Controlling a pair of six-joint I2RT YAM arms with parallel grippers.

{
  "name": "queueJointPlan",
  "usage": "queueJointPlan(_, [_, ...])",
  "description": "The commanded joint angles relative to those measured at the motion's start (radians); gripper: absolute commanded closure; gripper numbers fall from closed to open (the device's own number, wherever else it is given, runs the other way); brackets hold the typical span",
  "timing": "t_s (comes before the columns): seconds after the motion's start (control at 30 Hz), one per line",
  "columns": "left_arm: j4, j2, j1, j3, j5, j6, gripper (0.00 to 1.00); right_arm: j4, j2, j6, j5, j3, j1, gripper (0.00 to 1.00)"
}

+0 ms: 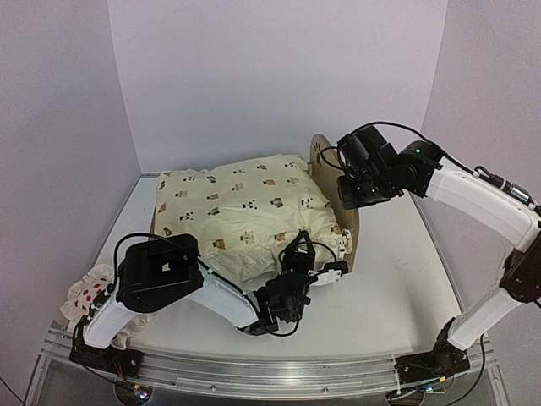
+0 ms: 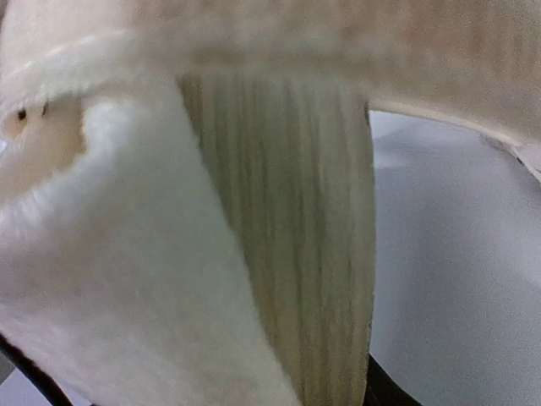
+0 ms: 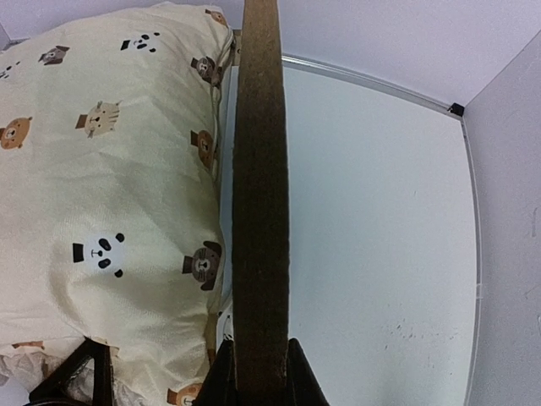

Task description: Set up the pet bed

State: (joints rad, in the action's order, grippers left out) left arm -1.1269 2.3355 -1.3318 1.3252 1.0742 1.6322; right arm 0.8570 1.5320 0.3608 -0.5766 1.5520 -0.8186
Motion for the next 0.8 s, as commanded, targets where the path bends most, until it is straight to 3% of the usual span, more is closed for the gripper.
queueJointPlan(0.0, [-0.326, 0.010, 0.015, 0.037, 0.002, 0.219, 0.57, -0.029, -0.094, -0.073, -0.040, 0.018, -0.014, 1.00])
queueJointPlan(0.17, [-0.079, -0.065, 0.014, 0.023, 0.015, 0.013, 0.64, -0.029, -0.092, -0.084, -0.047, 0.014, -0.013, 0.98])
queueJointPlan(0.33, [0.320, -0.146, 0.014, 0.046, 0.007, -0.280, 0.66, -0.030, -0.104, -0.104, -0.045, -0.003, -0.013, 0.74])
queueJointPlan(0.53, [0.410, -0.177, 0.017, 0.059, -0.003, -0.377, 0.66, -0.057, -0.212, -0.110, -0.049, -0.135, -0.013, 0.54])
queueJointPlan(0.77, [0.493, -0.190, 0.025, 0.094, -0.011, -0.438, 0.65, -0.097, -0.407, -0.087, 0.019, -0.338, -0.012, 0.48])
